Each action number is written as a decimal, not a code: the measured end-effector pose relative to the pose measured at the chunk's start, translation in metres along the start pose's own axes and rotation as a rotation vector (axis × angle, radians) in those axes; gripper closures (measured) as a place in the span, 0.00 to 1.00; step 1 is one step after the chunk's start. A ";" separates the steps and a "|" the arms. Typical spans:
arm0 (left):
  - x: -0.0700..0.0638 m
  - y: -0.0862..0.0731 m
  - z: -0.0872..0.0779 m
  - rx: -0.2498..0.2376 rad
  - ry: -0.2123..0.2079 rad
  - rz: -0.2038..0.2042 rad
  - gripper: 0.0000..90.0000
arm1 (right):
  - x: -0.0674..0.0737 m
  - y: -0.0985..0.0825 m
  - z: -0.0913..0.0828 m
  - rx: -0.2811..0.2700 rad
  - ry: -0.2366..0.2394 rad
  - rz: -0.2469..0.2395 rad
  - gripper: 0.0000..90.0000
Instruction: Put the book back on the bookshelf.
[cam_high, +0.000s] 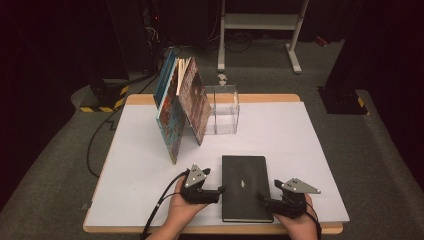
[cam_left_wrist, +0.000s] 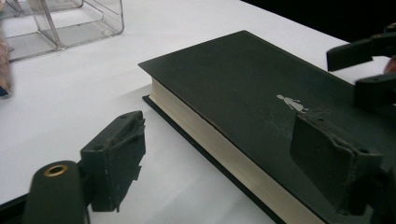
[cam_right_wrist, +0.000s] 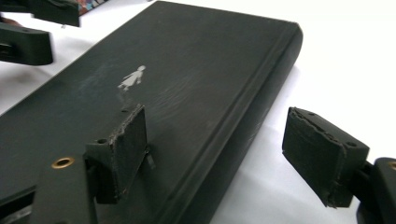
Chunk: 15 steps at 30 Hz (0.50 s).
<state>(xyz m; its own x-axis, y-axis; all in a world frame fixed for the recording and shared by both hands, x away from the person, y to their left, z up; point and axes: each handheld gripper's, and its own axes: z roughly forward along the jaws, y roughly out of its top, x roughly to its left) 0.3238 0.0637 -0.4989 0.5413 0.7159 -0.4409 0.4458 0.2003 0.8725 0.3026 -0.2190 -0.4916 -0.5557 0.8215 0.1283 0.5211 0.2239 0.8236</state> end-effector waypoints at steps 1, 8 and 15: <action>0.000 -0.001 0.001 0.008 -0.002 0.002 0.17 | 0.001 -0.001 -0.001 0.000 0.007 0.012 0.23; -0.004 -0.005 0.007 0.014 -0.024 -0.017 0.16 | 0.007 -0.003 0.004 0.003 0.061 0.034 0.22; -0.007 -0.010 0.014 0.058 -0.029 -0.037 0.16 | 0.005 -0.003 0.007 0.018 0.082 0.063 0.20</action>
<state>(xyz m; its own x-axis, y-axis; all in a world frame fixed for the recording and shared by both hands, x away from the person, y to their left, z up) 0.3259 0.0473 -0.5071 0.5436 0.6889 -0.4795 0.5059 0.1869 0.8421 0.3029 -0.2113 -0.4971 -0.5719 0.7888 0.2252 0.5679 0.1826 0.8026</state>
